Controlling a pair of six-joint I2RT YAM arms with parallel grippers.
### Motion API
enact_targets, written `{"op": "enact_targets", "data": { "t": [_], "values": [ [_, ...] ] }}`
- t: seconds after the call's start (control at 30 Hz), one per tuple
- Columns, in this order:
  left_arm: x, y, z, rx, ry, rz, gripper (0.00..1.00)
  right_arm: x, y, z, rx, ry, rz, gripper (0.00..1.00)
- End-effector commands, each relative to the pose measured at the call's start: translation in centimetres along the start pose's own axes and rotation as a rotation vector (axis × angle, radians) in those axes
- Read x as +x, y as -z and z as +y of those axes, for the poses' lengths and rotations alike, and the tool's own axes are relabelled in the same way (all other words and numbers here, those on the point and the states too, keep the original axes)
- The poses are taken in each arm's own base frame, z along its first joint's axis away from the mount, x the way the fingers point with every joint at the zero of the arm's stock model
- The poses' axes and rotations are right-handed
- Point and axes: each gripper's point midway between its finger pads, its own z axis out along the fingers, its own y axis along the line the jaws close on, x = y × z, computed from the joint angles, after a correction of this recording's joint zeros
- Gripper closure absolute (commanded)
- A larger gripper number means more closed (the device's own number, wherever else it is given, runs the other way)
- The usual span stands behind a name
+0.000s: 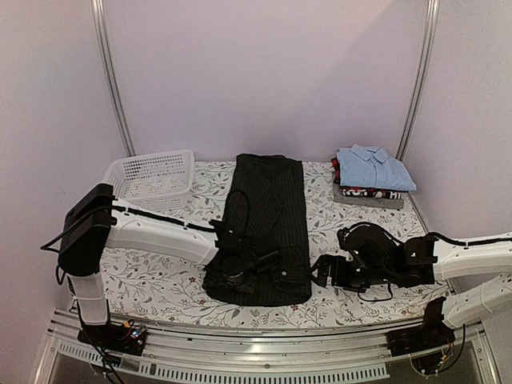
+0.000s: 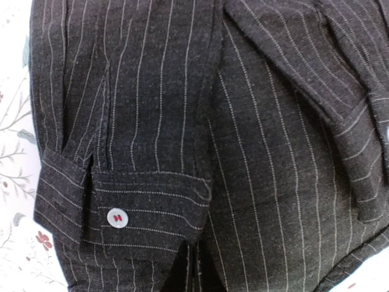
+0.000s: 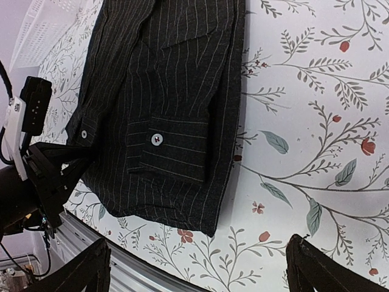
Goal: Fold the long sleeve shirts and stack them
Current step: Adjust the sleeve of the rectangle-folded shirt.
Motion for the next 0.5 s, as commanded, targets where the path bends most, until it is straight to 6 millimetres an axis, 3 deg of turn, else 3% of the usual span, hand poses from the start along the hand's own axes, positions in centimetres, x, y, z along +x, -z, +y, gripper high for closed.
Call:
{"op": "enact_targets", "data": {
  "t": [0.0, 0.23, 0.47],
  "values": [
    [-1.6, 2.9, -1.8, 0.087, -0.02, -0.058, 1.0, -0.5, 0.3, 0.4, -0.006, -0.005, -0.028, 0.01],
    [-1.7, 4.0, -3.6, 0.158, -0.041, -0.048, 1.0, -0.7, 0.0, 0.7, 0.0, 0.009, -0.024, 0.01],
    [-0.7, 2.5, -3.8, 0.143, -0.049, -0.004, 0.98, -0.7, -0.4, 1.4, -0.02, 0.021, -0.02, 0.01]
  ]
}}
